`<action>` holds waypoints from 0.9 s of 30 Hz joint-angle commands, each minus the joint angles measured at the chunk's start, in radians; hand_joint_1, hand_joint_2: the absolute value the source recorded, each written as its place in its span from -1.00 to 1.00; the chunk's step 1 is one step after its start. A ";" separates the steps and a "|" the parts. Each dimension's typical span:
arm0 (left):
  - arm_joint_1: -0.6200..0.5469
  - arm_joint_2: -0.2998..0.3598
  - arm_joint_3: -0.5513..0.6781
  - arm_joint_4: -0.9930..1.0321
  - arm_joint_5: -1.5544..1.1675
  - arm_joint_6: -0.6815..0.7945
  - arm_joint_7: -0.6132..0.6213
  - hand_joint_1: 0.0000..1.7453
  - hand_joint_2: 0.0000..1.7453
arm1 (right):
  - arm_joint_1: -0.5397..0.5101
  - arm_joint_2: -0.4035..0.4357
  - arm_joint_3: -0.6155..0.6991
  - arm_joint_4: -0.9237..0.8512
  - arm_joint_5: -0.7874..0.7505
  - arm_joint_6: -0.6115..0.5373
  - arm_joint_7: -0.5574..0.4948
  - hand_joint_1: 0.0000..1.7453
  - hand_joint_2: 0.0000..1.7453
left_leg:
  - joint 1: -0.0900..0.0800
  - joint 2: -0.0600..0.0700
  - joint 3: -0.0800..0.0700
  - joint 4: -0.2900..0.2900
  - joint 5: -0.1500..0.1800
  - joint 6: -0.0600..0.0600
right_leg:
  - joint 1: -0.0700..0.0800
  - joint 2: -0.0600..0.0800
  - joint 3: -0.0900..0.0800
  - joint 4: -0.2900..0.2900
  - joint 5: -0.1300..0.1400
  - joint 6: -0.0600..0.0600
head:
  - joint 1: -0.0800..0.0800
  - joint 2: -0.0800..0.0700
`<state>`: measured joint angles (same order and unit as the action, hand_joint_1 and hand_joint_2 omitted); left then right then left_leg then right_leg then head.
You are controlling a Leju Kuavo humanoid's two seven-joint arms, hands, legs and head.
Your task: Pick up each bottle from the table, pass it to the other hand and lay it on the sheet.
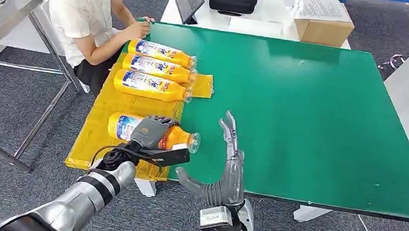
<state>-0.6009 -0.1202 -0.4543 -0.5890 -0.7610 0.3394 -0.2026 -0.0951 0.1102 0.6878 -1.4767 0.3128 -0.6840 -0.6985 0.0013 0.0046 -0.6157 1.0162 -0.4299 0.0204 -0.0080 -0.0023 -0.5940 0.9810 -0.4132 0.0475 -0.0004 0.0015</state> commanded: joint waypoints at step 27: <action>0.226 0.011 -0.031 -0.523 0.474 -0.408 -0.187 -1.00 1.00 | 0.009 -0.056 0.016 0.027 -0.016 -0.014 0.000 -1.00 1.00 | 0.000 0.000 0.005 -0.001 -0.002 -0.001 | 0.000 0.001 0.005 -0.001 -0.002 -0.001 | 0.000 0.000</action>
<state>-0.4967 -0.1408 -0.4303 -0.8485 -0.3540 -0.1053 -0.3270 -0.0879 0.0851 0.7118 -1.4626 0.2796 -0.6928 -0.6989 0.0013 0.0034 -0.6157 1.0163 -0.4297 0.0204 -0.0080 -0.0030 -0.5936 0.9809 -0.4132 0.0475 -0.0008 0.0015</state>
